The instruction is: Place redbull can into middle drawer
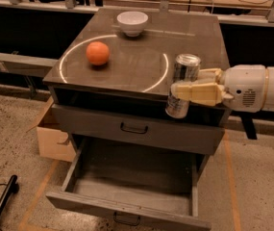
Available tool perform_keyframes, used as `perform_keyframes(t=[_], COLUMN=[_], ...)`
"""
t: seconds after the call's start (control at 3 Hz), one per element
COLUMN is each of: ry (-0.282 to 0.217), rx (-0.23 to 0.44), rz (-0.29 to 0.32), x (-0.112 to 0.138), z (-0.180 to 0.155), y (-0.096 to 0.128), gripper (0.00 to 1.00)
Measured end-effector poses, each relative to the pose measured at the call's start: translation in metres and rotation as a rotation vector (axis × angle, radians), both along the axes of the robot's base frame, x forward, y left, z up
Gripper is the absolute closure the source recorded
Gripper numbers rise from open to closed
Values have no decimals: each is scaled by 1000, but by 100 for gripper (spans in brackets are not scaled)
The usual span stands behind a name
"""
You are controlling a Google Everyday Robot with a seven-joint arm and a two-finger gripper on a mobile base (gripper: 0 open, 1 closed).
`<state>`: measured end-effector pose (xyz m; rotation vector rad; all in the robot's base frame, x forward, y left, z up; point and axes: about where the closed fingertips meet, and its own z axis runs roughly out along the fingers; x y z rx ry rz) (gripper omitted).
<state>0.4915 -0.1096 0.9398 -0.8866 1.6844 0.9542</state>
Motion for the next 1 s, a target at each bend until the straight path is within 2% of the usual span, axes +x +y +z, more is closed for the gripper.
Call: perform_keyframes(t=[0.67, 1.0], ry=[-127, -127], rx=[-128, -127], rz=[106, 106], x=[-42, -42], z=[-80, -80], y=[48, 48], gripper=[100, 100])
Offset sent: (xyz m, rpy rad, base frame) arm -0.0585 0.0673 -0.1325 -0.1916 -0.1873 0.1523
